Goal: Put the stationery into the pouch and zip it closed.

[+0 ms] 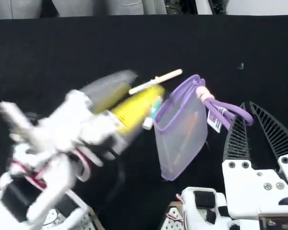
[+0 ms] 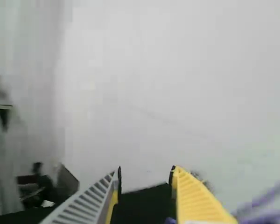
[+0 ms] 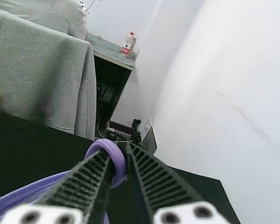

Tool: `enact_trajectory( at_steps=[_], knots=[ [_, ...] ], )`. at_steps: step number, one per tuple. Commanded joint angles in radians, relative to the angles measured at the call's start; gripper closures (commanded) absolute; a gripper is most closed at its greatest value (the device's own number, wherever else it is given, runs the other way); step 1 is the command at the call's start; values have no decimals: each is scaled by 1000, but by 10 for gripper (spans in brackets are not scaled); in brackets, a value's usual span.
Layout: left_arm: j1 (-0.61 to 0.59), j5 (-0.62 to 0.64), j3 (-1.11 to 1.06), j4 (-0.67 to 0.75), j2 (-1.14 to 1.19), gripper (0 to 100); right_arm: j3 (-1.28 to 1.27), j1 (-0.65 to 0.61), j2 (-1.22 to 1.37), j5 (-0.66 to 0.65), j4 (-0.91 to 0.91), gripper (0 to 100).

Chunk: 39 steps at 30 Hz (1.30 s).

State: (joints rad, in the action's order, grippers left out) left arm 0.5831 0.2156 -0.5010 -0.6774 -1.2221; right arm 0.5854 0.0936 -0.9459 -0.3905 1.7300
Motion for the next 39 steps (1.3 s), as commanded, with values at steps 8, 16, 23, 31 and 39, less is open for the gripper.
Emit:
enact_trajectory(
  at_steps=[8,16,23,31,39],
  knots=[
    [-507,-101,145,6,671,809,-45,12,24,-8,14,988],
    [-415,-252,268,6,1123,808,-58,12,22,-8,6,988],
    [-289,-367,262,158,1338,808,-59,12,24,-2,8,988],
    [-200,-399,346,359,1490,808,-61,12,24,-2,12,988],
    [-182,-400,585,296,1711,808,-70,12,25,-2,11,988]
  ],
)
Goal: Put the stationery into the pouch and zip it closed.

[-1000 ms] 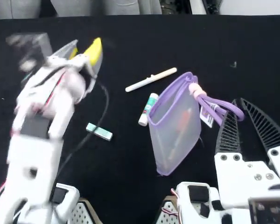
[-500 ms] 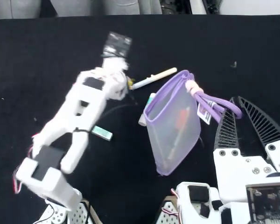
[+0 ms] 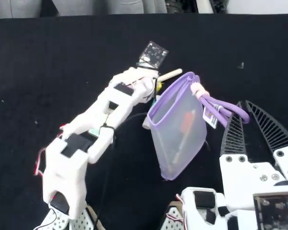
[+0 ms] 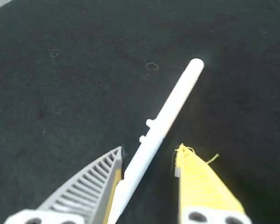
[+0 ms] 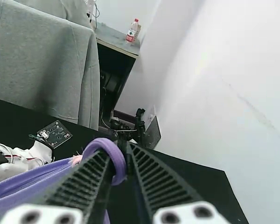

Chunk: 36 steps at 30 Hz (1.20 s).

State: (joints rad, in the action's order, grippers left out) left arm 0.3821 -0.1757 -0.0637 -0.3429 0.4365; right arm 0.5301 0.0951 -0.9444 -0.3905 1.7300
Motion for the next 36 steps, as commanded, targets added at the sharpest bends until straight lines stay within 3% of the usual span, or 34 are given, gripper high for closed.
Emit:
enact_trajectory(
  at_steps=[1,23,29,36],
  knots=[
    [22,-9,182,-74,68,808,-25,11,22,-2,8,988],
    [16,-11,872,-700,526,814,-105,11,16,-2,-41,988],
    [42,-153,1006,-810,606,977,-105,11,15,-2,-41,988],
    [59,-183,1162,-961,628,971,-104,11,15,-2,-41,988]
  ],
)
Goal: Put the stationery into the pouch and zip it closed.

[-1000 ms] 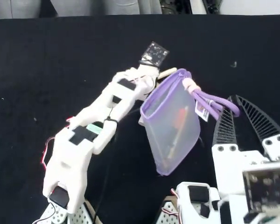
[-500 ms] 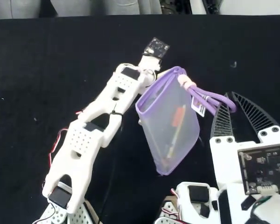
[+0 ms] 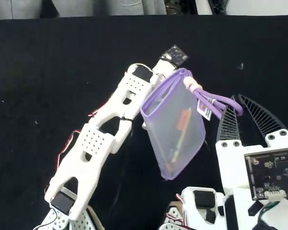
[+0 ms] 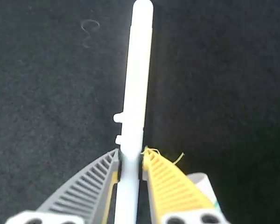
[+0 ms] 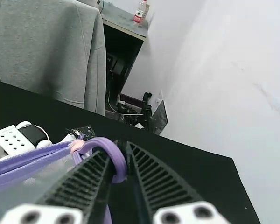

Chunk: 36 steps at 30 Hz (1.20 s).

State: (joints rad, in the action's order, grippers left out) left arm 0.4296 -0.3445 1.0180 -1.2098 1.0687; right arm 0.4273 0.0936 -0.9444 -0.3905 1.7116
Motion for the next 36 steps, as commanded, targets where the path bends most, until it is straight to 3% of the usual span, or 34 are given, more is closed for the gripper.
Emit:
enact_trajectory(
  at_steps=[1,5,9,16,26,36],
  knots=[
    [13,-14,117,-118,-6,971,-1,12,15,-2,-23,988],
    [13,-5,366,-282,-6,971,1,12,15,-2,-23,988],
    [-2,81,673,-440,-8,971,15,12,-8,-2,-21,988],
    [-33,127,648,-546,-172,971,13,17,-27,-3,-23,987],
    [1,258,650,-548,-350,971,8,15,-25,-6,-23,987],
    [19,431,650,-548,-706,971,12,12,-27,-6,-23,987]
  ],
)
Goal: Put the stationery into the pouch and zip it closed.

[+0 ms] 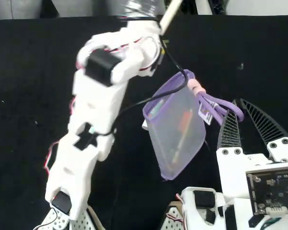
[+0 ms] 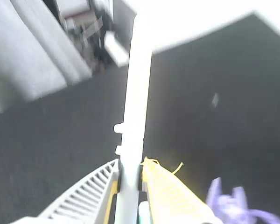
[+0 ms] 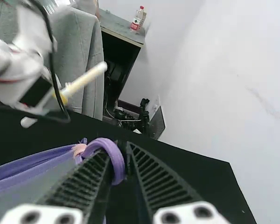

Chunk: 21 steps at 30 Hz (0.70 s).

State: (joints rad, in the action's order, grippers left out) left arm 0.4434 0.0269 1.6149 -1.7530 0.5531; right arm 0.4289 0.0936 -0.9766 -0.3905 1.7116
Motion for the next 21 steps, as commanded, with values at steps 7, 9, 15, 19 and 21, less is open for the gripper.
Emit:
enact_trajectory(
  at_steps=[7,9,15,19,21],
  knots=[
    [4,199,53,-5,-423,971,12,12,2,-8,-23,987],
    [4,241,53,-5,-476,971,13,12,1,-8,-23,987],
    [4,256,53,-9,-592,971,13,12,1,-8,-23,987],
    [4,256,36,-12,-678,971,13,12,-1,-9,-23,987],
    [4,256,-21,-12,-732,971,13,12,-1,-9,-23,987]
  ],
)
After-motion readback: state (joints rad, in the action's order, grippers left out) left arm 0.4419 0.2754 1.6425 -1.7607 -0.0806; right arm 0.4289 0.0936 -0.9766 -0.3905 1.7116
